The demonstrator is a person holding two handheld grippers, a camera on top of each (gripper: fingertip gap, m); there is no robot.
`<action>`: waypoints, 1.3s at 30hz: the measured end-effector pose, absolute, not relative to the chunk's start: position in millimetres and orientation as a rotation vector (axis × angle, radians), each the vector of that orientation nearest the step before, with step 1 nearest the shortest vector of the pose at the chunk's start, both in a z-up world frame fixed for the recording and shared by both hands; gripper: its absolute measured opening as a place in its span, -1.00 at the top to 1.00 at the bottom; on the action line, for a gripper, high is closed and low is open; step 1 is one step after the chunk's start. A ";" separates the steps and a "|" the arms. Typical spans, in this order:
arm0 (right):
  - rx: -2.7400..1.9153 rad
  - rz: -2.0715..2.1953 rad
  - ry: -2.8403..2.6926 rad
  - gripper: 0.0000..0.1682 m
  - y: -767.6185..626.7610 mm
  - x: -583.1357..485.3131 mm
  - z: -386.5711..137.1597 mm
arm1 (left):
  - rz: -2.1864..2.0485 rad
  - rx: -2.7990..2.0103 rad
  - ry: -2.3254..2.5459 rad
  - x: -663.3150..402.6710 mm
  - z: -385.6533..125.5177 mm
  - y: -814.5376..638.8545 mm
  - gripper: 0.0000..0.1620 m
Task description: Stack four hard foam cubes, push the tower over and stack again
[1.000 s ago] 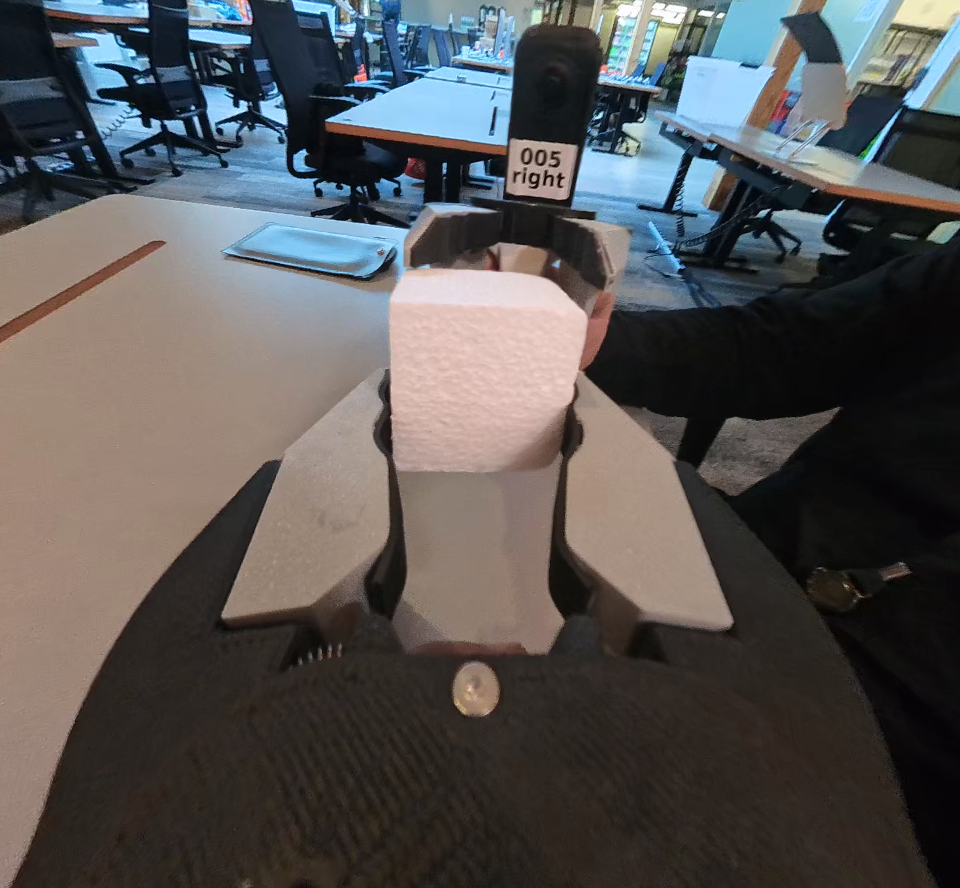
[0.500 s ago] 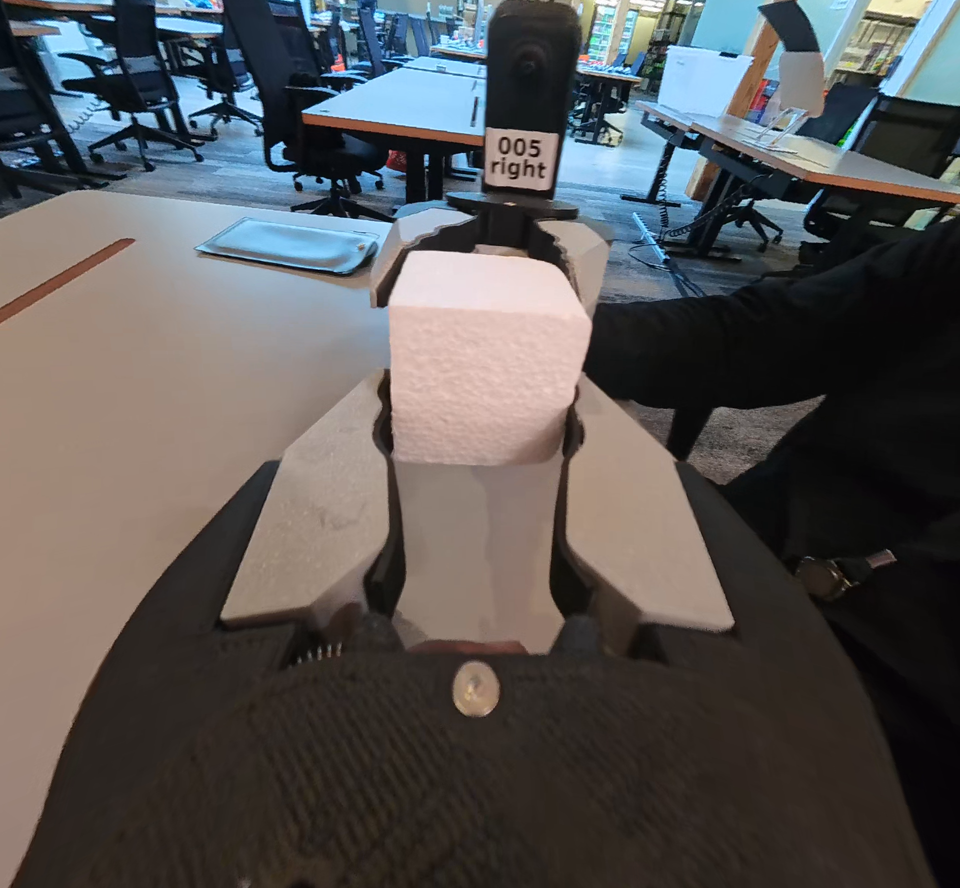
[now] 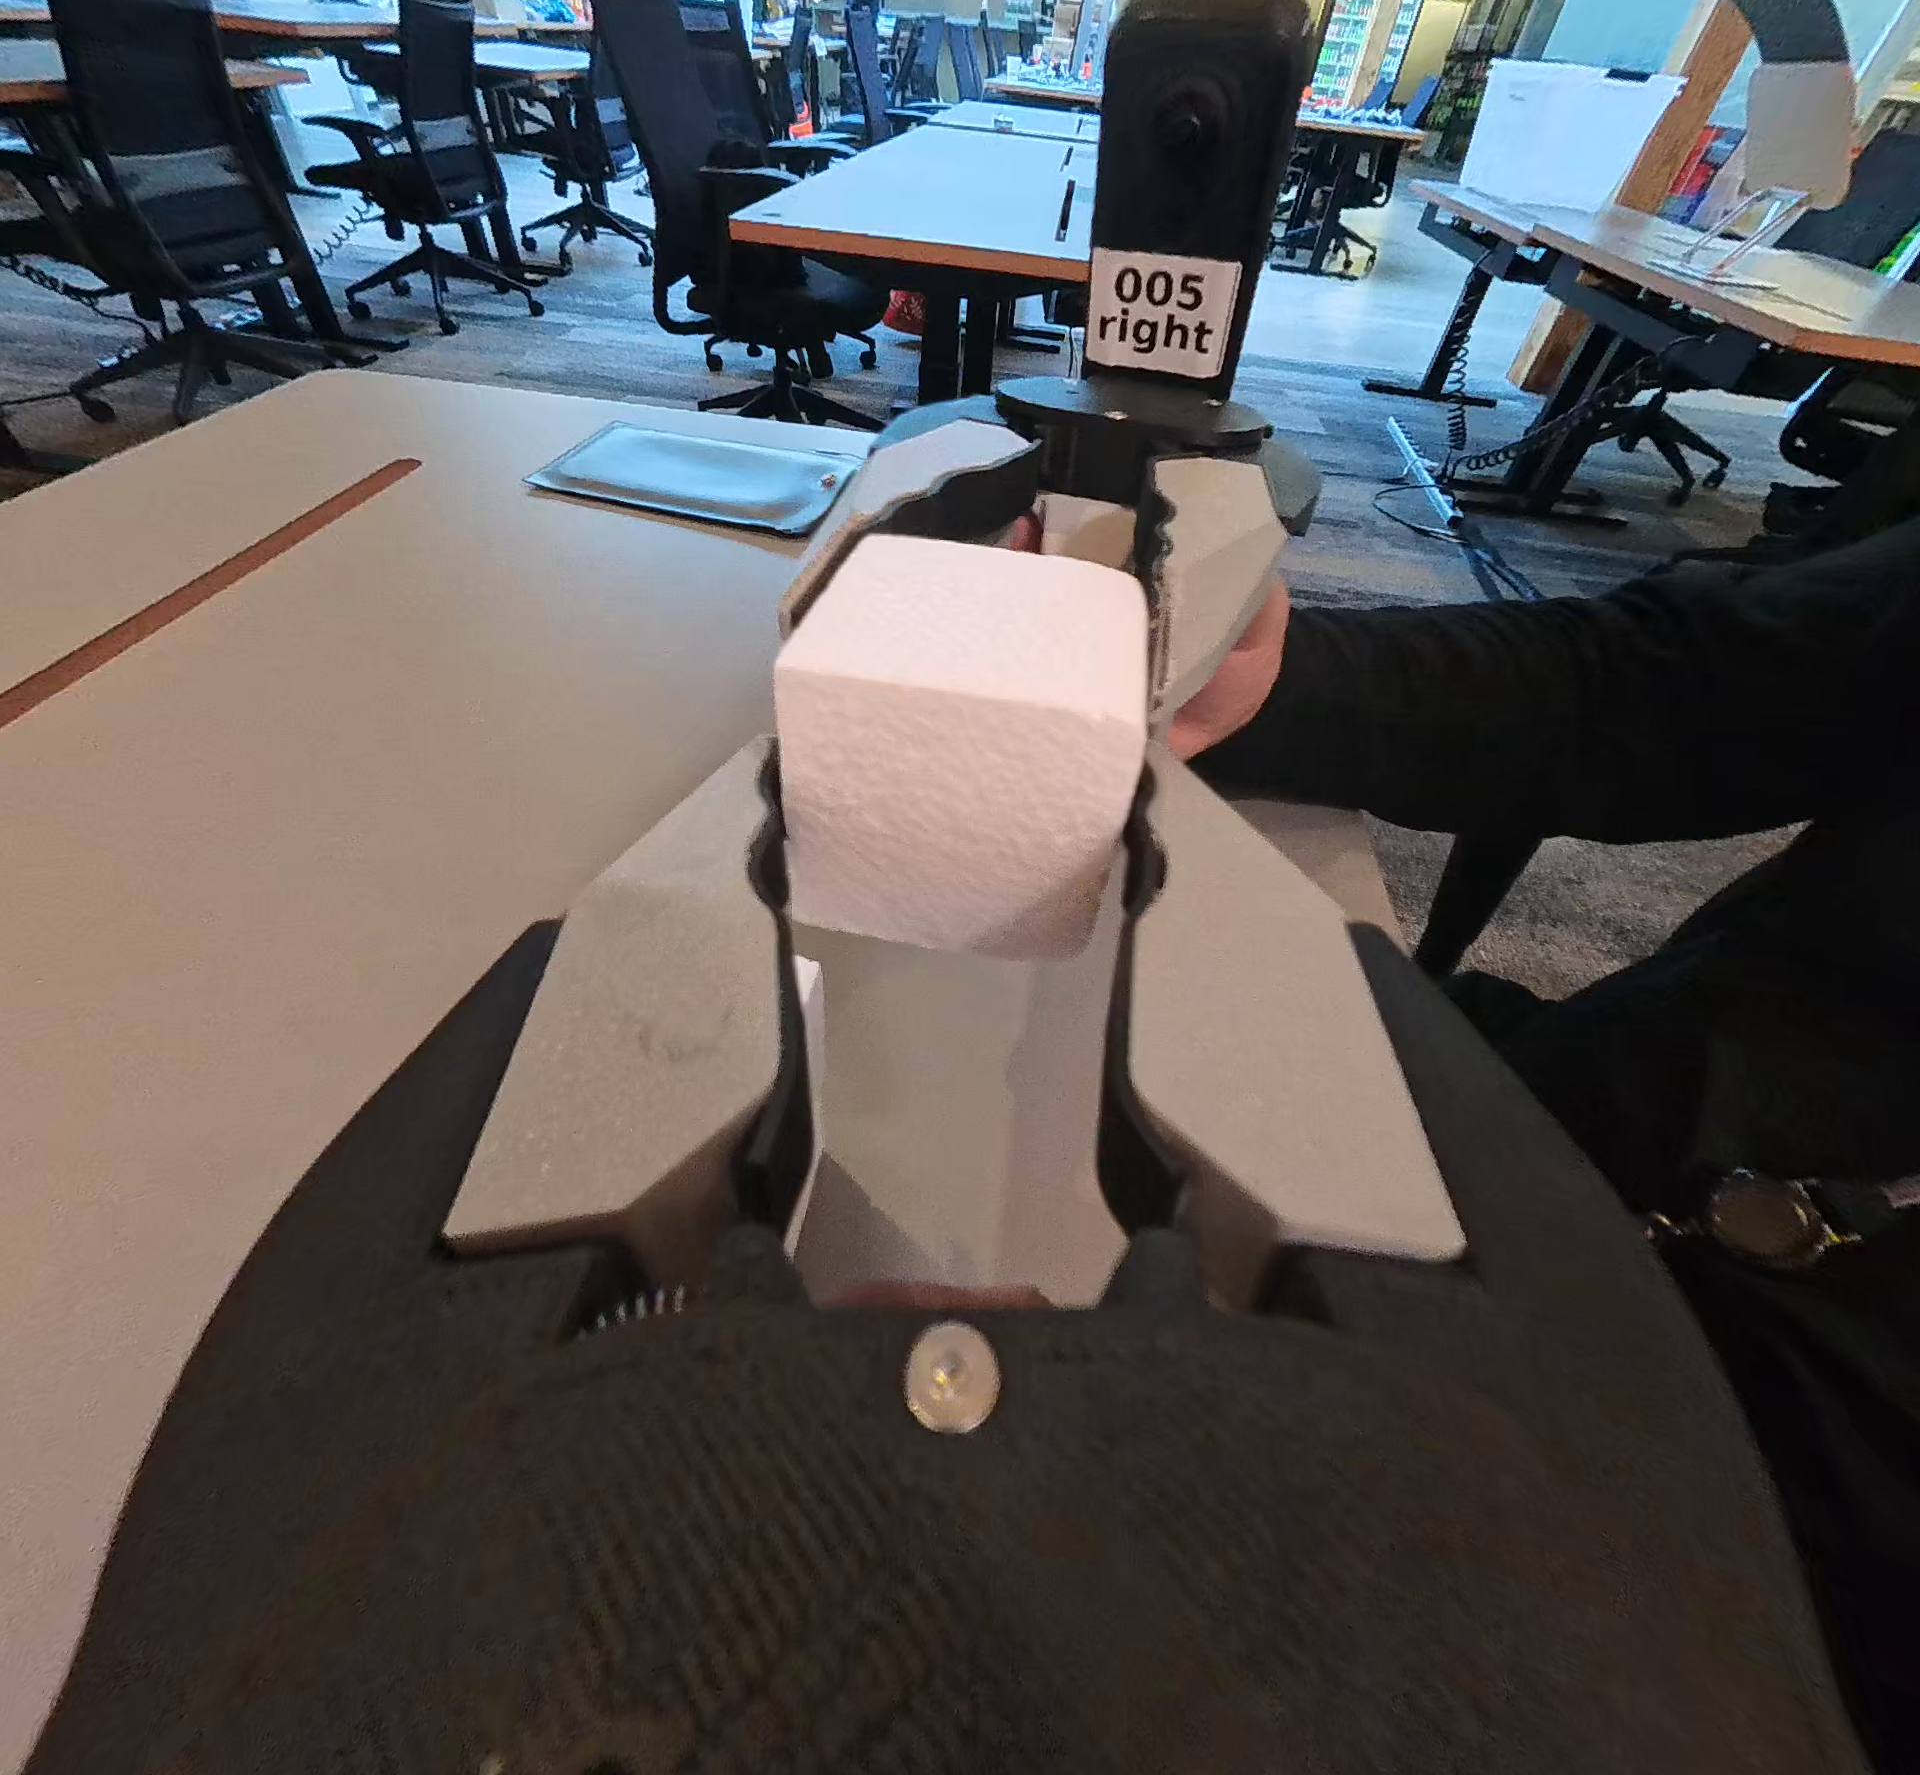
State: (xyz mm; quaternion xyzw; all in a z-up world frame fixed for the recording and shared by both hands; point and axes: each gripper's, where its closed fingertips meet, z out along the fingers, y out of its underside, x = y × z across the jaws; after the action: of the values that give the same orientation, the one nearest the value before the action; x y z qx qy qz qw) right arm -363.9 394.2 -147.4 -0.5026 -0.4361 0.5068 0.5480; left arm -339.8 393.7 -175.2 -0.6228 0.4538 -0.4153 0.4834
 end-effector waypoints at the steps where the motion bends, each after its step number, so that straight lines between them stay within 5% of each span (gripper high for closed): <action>1: -1.193 1.203 -1.030 0.37 394.4 -364.1 -147.4 | -1.014 -1.515 1.101 -340.8 -174.4 394.1 0.25; 39: -1.203 1.258 -0.923 0.38 408.8 -353.4 -141.8 | -1.088 -1.475 1.006 -368.2 -164.0 408.4 0.27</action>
State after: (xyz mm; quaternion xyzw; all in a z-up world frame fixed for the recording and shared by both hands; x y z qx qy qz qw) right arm -353.4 408.8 -141.8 -0.5088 -0.3903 0.5320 0.5530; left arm -368.2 408.4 -164.0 -0.6104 0.4164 -0.4500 0.5015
